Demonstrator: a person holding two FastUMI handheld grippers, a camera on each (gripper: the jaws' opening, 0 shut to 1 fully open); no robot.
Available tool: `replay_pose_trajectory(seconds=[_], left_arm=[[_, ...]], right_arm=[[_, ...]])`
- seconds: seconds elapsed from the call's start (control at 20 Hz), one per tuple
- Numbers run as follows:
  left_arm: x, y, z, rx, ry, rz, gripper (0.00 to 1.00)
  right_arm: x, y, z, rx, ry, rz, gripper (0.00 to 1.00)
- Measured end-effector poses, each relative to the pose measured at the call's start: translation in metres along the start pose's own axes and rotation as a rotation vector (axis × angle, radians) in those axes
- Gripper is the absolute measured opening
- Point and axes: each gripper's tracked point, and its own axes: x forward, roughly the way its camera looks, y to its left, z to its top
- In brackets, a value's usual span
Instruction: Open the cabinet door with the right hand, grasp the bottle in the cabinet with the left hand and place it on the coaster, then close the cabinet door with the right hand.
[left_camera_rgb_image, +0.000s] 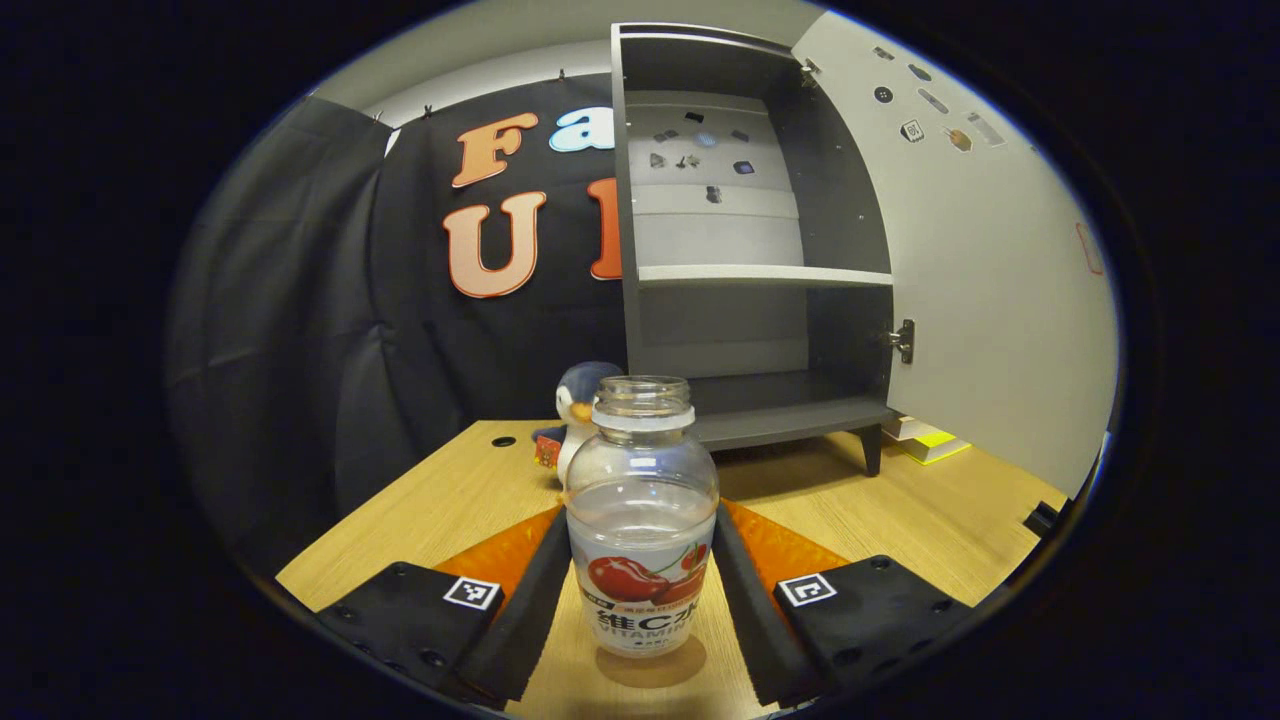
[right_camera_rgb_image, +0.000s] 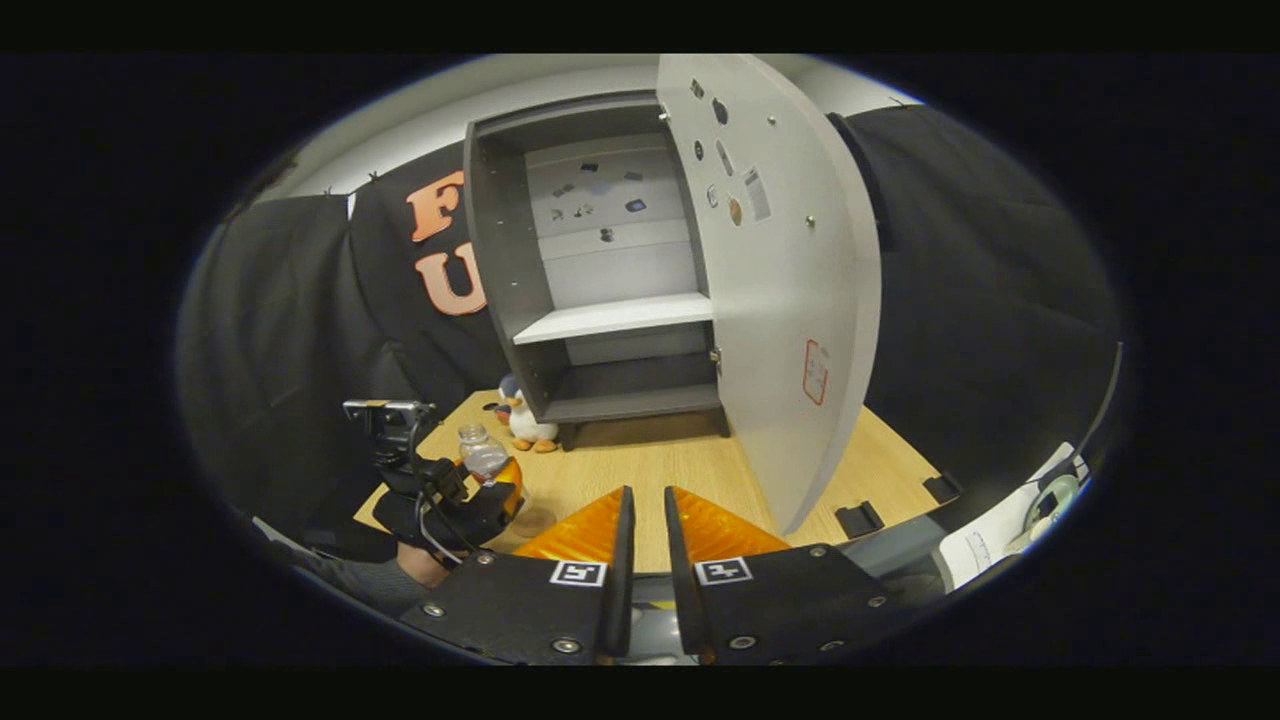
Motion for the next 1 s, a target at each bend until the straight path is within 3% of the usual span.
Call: replay_pose_trajectory(seconds=[0.4, 1.0], left_arm=[[0.003, -0.002, -0.045, -0.022, 0.077, 0.014, 0.86], [-0.009, -0.004, -0.046, -0.008, 0.074, 0.039, 0.87]], right_arm=[[0.02, 0.001, -0.017, -0.006, 0.068, 0.005, 0.19], [0.016, 0.0, -0.026, 0.014, 0.091, 0.024, 0.2]])
